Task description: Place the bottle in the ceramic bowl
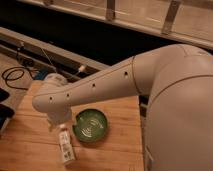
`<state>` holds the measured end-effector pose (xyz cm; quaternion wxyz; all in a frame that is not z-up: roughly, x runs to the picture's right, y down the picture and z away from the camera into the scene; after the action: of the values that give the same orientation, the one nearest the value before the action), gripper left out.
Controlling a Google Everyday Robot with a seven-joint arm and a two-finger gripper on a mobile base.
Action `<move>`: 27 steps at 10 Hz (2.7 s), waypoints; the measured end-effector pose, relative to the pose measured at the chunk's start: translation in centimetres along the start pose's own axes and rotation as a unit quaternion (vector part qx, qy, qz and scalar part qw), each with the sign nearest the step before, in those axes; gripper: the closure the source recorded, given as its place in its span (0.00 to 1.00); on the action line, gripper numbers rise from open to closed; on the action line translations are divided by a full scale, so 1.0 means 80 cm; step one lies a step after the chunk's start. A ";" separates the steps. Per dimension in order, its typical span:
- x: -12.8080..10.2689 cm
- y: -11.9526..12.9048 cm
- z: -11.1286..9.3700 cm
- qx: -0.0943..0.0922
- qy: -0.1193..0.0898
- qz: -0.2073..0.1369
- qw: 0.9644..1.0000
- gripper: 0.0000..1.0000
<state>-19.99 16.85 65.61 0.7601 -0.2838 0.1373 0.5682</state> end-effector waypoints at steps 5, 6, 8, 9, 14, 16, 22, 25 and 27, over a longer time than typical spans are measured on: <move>0.027 0.043 0.063 -0.036 0.044 -0.020 0.998 0.35; 0.031 0.047 0.070 -0.043 0.049 -0.020 0.998 0.35; 0.045 0.054 0.096 -0.061 0.063 -0.023 0.996 0.35; 0.045 0.054 0.098 -0.062 0.064 -0.021 0.996 0.35; 0.045 0.049 0.103 -0.063 0.068 -0.014 0.996 0.35; 0.047 0.035 0.106 -0.066 0.070 -0.004 0.995 0.35; 0.065 -0.003 0.109 -0.074 0.075 0.029 0.994 0.35; 0.064 0.010 0.136 -0.086 0.092 0.021 0.992 0.35; 0.061 0.019 0.151 -0.094 0.101 0.015 0.990 0.35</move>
<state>-21.27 28.11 72.28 0.7033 -0.4081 0.1638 0.5585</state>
